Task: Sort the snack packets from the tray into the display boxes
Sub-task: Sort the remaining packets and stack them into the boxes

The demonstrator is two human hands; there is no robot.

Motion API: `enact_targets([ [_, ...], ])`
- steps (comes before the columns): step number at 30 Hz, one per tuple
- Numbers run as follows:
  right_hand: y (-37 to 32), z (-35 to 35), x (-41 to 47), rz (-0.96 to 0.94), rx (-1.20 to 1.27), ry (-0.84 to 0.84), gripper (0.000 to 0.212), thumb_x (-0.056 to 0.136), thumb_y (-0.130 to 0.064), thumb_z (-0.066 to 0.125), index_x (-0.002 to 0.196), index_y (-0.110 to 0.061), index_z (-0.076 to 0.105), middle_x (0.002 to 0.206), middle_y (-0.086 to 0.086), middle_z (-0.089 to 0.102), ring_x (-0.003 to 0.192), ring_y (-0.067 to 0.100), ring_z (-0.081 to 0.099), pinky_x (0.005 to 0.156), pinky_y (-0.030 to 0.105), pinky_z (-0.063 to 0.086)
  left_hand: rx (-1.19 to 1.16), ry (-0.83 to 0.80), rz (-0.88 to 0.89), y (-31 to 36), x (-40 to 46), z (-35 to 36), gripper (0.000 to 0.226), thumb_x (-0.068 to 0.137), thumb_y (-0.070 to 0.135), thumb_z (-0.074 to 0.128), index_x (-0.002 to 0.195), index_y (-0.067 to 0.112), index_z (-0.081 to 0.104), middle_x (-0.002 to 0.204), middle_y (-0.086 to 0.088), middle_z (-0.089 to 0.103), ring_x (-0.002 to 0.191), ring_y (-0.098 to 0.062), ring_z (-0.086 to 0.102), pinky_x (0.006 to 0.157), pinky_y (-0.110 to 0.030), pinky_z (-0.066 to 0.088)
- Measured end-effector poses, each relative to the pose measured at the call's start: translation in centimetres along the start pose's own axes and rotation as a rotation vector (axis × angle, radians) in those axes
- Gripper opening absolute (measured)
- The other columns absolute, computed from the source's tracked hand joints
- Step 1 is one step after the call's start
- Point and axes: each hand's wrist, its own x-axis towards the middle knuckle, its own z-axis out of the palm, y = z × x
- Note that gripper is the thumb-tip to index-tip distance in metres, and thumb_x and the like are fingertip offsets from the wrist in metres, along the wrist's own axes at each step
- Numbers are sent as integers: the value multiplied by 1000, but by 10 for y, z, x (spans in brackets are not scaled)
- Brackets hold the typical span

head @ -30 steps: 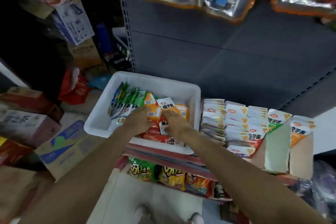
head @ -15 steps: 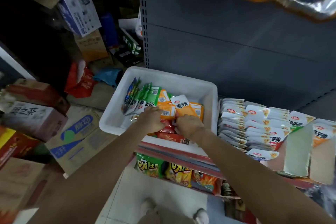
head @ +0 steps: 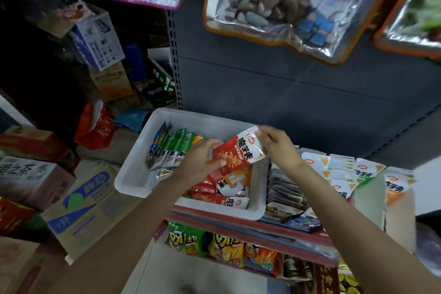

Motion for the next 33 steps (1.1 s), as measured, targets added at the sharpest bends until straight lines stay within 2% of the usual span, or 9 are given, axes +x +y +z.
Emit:
enact_targets([
  [3,1,-13,-7,56,152,85,20,99,-10,45,88,-4,60,72,-2,58,58,-3,55,55,18,46,4,67,14,18,5,1,26,82,23,70,106,15,63,99,1,57,92,-14,56,77,-24,41],
  [6,1,-32,-19,119,299,139,13,93,-13,56,81,-13,62,70,2,60,55,0,59,47,21,51,56,22,84,37,6,12,12,83,25,69,91,18,66,89,1,56,81,-14,56,75,-28,44],
  [9,5,-62,-33,78,302,158,7,86,-12,66,86,-6,63,73,3,63,59,4,61,52,21,51,26,24,130,63,7,28,10,85,22,68,91,15,65,83,6,50,76,-7,50,66,-13,36],
  [12,14,-99,-50,21,213,226,8,84,-12,68,79,-8,63,70,0,63,62,8,59,55,26,47,-48,-8,142,96,13,51,15,84,19,69,96,15,63,81,11,48,72,-2,47,65,-15,36],
  [15,29,-140,-67,-38,116,357,17,85,-17,69,69,-20,63,69,1,63,65,16,58,61,39,47,-86,-93,160,127,18,81,44,86,24,67,127,18,53,103,6,54,90,-7,56,76,-9,41],
  [19,51,-186,-87,-42,-75,485,15,85,-20,69,72,-20,61,68,5,61,63,26,57,64,48,48,128,-290,220,151,13,120,79,84,45,64,148,23,23,149,-2,33,137,-18,31,112,-36,29],
  [22,71,-205,-99,-18,-214,454,15,87,-22,67,79,-10,61,74,15,65,70,34,61,65,42,48,391,-415,292,156,7,141,98,75,66,60,150,26,12,157,6,14,144,-14,13,116,-32,16],
  [25,88,-211,-105,-15,-335,425,13,89,-25,64,82,-15,58,76,4,64,72,25,61,64,35,44,558,-491,301,153,2,152,107,71,74,56,151,27,2,159,8,-4,145,-12,-2,118,-35,7],
  [33,126,-182,-98,55,-501,85,5,89,-20,63,88,-15,64,89,6,66,82,25,60,69,31,44,582,-431,291,153,-2,160,97,82,48,65,151,28,0,159,6,-3,145,-12,-3,117,-32,5],
])
